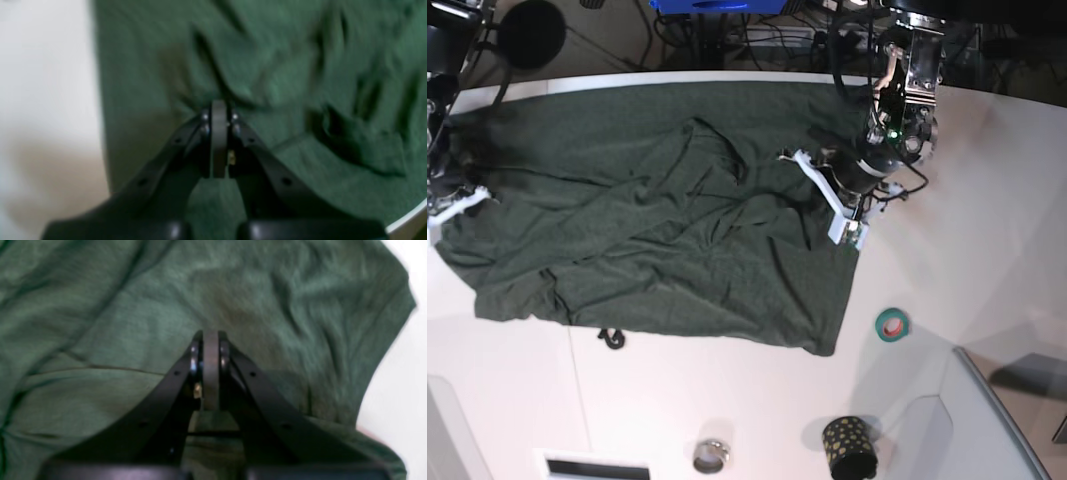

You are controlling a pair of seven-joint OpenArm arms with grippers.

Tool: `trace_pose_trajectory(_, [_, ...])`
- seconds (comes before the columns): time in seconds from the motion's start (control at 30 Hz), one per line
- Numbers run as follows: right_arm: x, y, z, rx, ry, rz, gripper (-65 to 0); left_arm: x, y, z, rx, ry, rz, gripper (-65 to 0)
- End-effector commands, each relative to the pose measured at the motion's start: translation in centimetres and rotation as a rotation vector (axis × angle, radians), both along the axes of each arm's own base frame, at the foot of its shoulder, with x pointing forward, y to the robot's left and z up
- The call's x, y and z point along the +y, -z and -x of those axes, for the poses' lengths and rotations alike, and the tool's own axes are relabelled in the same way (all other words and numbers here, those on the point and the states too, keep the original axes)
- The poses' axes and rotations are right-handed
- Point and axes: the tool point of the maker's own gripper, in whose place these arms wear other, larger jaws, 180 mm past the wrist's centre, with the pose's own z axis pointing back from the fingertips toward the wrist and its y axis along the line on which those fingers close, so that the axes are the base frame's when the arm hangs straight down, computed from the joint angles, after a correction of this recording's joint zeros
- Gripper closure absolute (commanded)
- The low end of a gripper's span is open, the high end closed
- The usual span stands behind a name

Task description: Layout the t-shirt on the table in an organized manner, then fold the t-shirt properly

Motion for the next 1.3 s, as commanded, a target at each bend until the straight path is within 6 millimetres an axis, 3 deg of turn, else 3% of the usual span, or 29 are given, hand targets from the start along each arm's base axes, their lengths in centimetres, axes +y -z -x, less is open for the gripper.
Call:
trace_pose_trajectory(0.0, [-1.4, -1.0, -0.7, -0.030, 0.008, 0.019, -0.8, 0.6, -0.6, -0.6, -0.034, -0.010, -0.009, 0.0])
trace_pose_trajectory(0.1, [-1.8, 0.6, 0.8, 0.022, 0.024, 0.005, -0.8, 0.8, 1.0, 0.8, 0.018, -0.014, -0.014, 0.0])
trace_pose_trajectory(0.27, [-2.1, 1.4, 2.5, 0.057, 0.032, 0.006, -0.8, 1.5, 2.8, 3.0, 0.085, -0.016, -0.029, 0.0])
trace_pose_trajectory(0.63, [-2.1, 1.1, 2.3, 0.051, 0.024, 0.014, -0.8, 2.5, 3.7, 5.4, 0.129, -0.022, -0.042, 0.0])
trace_pose_trajectory(0.77, [-2.8, -2.9, -0.3, -0.055, -0.028, 0.091, -0.8, 2.3, 2.1, 4.3, 0.075, -0.019, -0.038, 0.0])
trace_pose_trajectory(0.9, [-2.8, -8.9, -5.7, -0.226, -0.058, 0.150, -1.7, 2.4, -1.9, 0.1, -0.060, -0.030, -0.036, 0.0])
trace_pose_trajectory(0.97, [-3.9, -11.9, -8.6, -0.294, -0.051, 0.173, -4.7, 2.6, -3.6, -2.0, -0.118, -0.039, -0.035, 0.0])
trace_pose_trajectory(1.07, [-4.6, -12.3, -12.7, -0.265, -0.080, 0.184, -17.3, 3.4, -5.6, -4.8, -0.182, -0.063, -0.038, 0.0])
trace_pose_trajectory(1.17, [-4.8, -9.6, -15.8, -0.157, -0.113, 0.186, -31.4, 3.5, -6.5, -6.0, -0.211, -0.066, -0.038, 0.0])
trace_pose_trajectory(1.27, [-4.4, -7.2, -17.4, -0.169, -0.092, 0.158, -33.3, 3.7, -6.6, -6.0, -0.215, -0.065, -0.047, 0.0])
